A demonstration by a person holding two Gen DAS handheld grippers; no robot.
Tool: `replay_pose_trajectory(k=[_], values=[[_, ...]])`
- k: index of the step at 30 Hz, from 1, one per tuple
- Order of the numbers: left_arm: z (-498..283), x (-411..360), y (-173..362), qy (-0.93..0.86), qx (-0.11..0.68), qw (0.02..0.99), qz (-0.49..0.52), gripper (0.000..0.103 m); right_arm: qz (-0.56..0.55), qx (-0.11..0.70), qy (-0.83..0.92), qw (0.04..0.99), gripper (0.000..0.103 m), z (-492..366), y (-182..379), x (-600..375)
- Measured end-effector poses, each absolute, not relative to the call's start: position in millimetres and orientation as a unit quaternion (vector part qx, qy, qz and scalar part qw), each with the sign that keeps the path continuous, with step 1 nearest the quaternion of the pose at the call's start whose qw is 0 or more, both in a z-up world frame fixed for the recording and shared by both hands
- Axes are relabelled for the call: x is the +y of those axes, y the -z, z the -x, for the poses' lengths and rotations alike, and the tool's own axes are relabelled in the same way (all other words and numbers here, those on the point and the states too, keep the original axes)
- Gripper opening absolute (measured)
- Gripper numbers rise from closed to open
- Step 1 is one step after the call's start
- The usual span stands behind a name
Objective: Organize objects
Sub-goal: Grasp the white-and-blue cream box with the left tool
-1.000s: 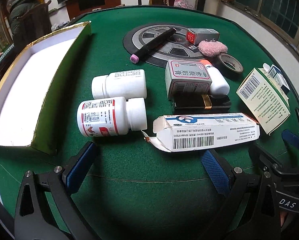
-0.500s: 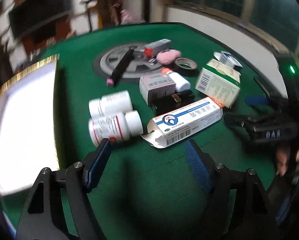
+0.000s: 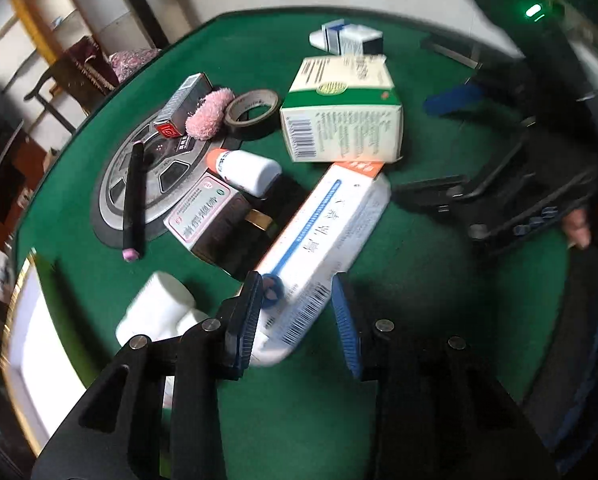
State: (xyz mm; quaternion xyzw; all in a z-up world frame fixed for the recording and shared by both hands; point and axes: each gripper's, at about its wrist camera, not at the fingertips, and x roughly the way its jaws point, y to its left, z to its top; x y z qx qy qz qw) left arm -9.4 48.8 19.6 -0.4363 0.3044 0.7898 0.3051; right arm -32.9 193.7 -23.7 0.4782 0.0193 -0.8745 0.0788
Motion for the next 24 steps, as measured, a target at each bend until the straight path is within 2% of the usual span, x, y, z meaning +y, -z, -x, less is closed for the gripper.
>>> replay_pose_trajectory(k=[4, 7, 9, 11, 14, 17, 19, 22, 24], values=[[21, 59, -18, -0.762, 0.326, 0.333, 0.449, 0.036, -0.478, 0.02, 0.875, 0.079, 0.103, 32, 24, 194], [29, 69, -18, -0.751, 0.349, 0.336, 0.449, 0.041, -0.478, 0.021, 0.874, 0.078, 0.103, 32, 24, 194], [31, 74, -16, -0.744, 0.354, 0.338, 0.455, 0.05, -0.478, 0.022, 0.874, 0.078, 0.103, 32, 24, 194], [35, 78, -16, -0.738, 0.365, 0.337, 0.457, 0.052, -0.479, 0.023, 0.874, 0.078, 0.103, 32, 24, 193], [38, 75, -16, -0.74, 0.362, 0.328, 0.462, 0.056, -0.479, 0.026, 0.874, 0.078, 0.103, 33, 24, 193], [39, 67, -15, -0.745, 0.34, 0.332, 0.469, 0.056, -0.479, 0.023, 0.874, 0.08, 0.103, 33, 24, 194], [36, 64, -15, -0.751, 0.319, 0.332, 0.473, 0.045, -0.477, 0.017, 0.875, 0.083, 0.103, 33, 24, 196], [20, 64, -15, -0.772, 0.32, 0.307, 0.456, 0.037, -0.477, 0.016, 0.875, 0.083, 0.103, 33, 24, 197], [11, 62, -15, -0.781, 0.293, 0.3, 0.462, 0.033, -0.477, 0.015, 0.875, 0.083, 0.103, 33, 24, 197]])
